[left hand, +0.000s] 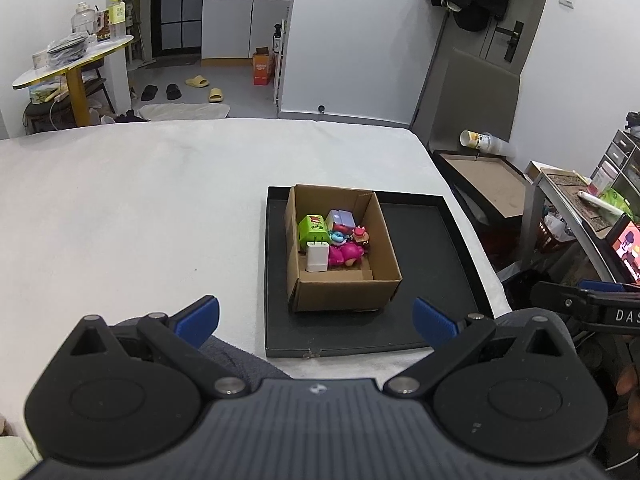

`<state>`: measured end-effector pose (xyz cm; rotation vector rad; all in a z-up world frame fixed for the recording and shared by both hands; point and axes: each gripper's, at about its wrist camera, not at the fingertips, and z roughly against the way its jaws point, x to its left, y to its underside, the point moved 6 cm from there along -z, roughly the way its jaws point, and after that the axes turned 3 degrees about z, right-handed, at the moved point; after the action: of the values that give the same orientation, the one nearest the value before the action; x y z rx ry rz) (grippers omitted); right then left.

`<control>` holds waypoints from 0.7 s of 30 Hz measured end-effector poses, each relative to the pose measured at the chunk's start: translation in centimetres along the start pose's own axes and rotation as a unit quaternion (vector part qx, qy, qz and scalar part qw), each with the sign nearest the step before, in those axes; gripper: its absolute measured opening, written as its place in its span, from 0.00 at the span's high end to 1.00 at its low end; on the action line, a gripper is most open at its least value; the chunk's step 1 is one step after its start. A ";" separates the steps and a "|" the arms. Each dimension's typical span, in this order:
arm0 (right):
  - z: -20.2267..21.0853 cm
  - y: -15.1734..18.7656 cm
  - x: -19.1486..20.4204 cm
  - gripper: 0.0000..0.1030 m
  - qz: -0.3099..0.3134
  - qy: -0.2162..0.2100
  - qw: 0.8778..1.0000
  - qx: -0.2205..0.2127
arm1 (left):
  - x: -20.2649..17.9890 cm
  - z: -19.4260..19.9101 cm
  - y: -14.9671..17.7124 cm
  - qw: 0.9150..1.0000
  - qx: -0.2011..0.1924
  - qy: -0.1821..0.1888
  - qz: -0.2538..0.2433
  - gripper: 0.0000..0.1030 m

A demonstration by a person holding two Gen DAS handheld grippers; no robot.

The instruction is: Organize rigid objects

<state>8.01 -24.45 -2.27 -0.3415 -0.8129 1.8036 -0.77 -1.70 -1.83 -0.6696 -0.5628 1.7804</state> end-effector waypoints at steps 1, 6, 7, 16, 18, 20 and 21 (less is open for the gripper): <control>0.1 0.0 0.1 0.00 0.001 0.001 1.000 -0.001 | 0.0 0.1 0.0 1.000 -0.001 0.000 -0.002 0.01; 0.4 -0.1 0.4 0.00 0.003 0.001 1.000 -0.003 | -0.2 0.6 0.0 1.000 -0.005 0.001 -0.008 0.01; 0.5 -0.1 0.4 0.00 0.003 0.000 1.000 -0.004 | -0.2 0.7 0.0 1.000 -0.005 0.002 -0.009 0.01; 0.7 0.0 0.4 0.00 0.004 -0.001 1.000 -0.004 | -0.4 0.8 0.3 1.000 -0.006 0.003 -0.014 0.01; 0.6 0.0 0.4 0.00 0.004 0.000 1.000 -0.003 | -0.4 0.7 0.2 1.000 -0.005 0.004 -0.014 0.01; 0.8 0.0 0.4 0.00 0.002 0.000 1.000 -0.003 | -0.4 0.7 0.2 1.000 -0.005 0.004 -0.012 0.01; 0.8 0.0 0.4 0.00 0.002 -0.001 1.000 -0.003 | -0.4 0.7 0.2 1.000 -0.005 0.003 -0.012 0.01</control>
<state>7.45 -24.41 -1.61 -0.3456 -0.8189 1.8051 -1.27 -2.18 -1.39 -0.6723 -0.5737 1.7538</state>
